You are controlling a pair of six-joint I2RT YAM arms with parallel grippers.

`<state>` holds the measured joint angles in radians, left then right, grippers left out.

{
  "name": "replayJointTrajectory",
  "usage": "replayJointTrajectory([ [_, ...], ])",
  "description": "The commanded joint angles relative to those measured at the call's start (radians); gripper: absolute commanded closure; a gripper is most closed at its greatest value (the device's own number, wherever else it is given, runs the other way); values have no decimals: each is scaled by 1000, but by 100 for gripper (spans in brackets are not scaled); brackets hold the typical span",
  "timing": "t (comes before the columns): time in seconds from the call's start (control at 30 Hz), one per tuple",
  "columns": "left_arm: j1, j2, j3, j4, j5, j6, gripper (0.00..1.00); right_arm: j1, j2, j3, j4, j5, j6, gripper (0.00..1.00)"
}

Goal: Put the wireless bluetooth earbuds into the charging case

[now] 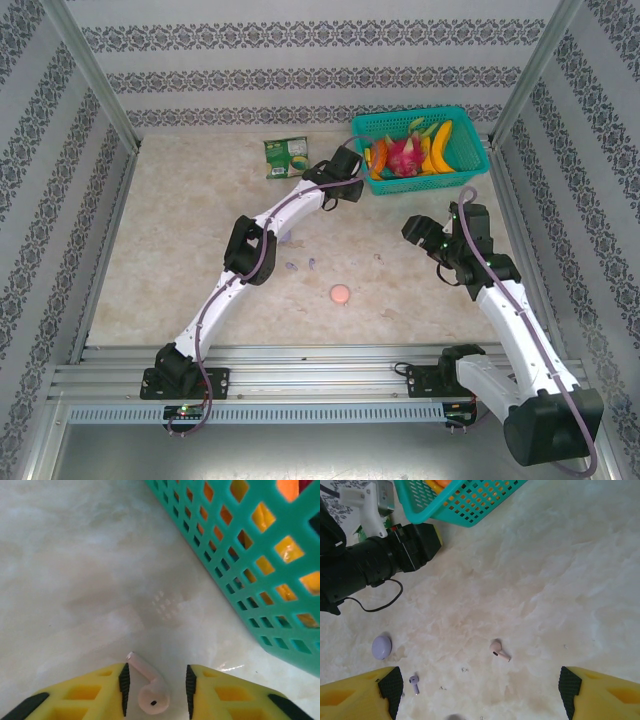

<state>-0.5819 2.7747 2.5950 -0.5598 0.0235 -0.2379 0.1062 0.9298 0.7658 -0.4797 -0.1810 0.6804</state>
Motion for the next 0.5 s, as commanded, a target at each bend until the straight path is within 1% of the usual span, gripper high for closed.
replayJointTrajectory([
  [0.0,-11,37,39,-54,13,-11,59,-15,-23,31,-19,2,-13,16],
  [0.03,-10,38,40,-60,12,-12,56,-16,-25,33,-19,2,-11,16],
  [0.13,-10,36,41,-75,10,-14,52,-17,-30,37,-16,-5,-8,16],
  [0.23,-9,35,42,-89,8,-18,52,-19,-28,44,-10,-15,-5,16],
  [0.37,-6,39,47,-81,10,-25,58,-20,-34,56,-17,-21,-9,16],
  [0.47,-6,44,53,-74,16,-28,65,-25,-44,63,-26,-22,-15,16],
])
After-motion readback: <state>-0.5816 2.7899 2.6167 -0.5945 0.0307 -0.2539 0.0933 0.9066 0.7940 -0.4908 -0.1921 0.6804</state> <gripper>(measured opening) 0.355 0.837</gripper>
